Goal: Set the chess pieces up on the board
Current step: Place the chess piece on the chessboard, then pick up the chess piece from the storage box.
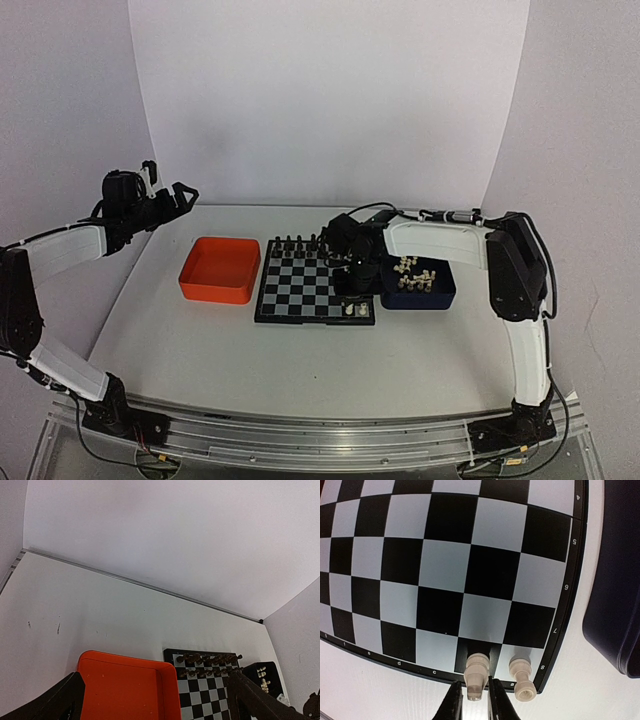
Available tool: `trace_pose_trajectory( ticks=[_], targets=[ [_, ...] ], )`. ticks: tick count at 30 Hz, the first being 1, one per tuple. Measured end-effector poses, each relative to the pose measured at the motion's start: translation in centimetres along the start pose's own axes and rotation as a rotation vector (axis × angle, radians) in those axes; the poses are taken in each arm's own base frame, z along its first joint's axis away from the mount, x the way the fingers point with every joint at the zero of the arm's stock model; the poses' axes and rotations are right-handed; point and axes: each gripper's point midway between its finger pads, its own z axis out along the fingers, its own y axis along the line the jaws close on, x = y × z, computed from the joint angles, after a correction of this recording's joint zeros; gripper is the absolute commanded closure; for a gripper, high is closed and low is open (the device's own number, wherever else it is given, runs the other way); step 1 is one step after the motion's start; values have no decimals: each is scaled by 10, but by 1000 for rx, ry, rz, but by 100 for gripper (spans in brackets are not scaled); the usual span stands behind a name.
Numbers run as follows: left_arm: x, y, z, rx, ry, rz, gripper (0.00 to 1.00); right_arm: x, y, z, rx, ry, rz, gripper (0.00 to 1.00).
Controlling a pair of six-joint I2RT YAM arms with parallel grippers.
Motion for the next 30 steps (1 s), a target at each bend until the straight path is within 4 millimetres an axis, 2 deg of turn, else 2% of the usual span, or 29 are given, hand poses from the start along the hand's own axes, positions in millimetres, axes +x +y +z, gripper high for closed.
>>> trace_pose_trajectory(
  ticks=[7, 13, 16, 20, 24, 26, 30],
  targets=[
    [0, 0, 0, 0, 0, 0, 0, 0, -1, 1, 5, -1, -10, 67],
    [0, 0, 0, 0, -1, 0, 0, -3, -2, 0, 11, -13, -35, 41],
    [0, 0, 0, 0, -2, 0, 0, -8, 0, -7, 3, -35, -50, 26],
    [-1, 0, 0, -1, -4, 0, 0, -22, 0, -38, -21, -106, -75, 16],
    [-4, -1, -1, 0, -18, 3, 0, -45, -10, -84, -49, -216, -74, 15],
    [-8, -1, -2, -1, -31, 4, 0, -57, -20, -108, -63, -274, -58, 15],
    [-14, -4, -2, 5, -56, -1, 0, -85, -63, -143, -64, -368, 32, 16]
  ],
)
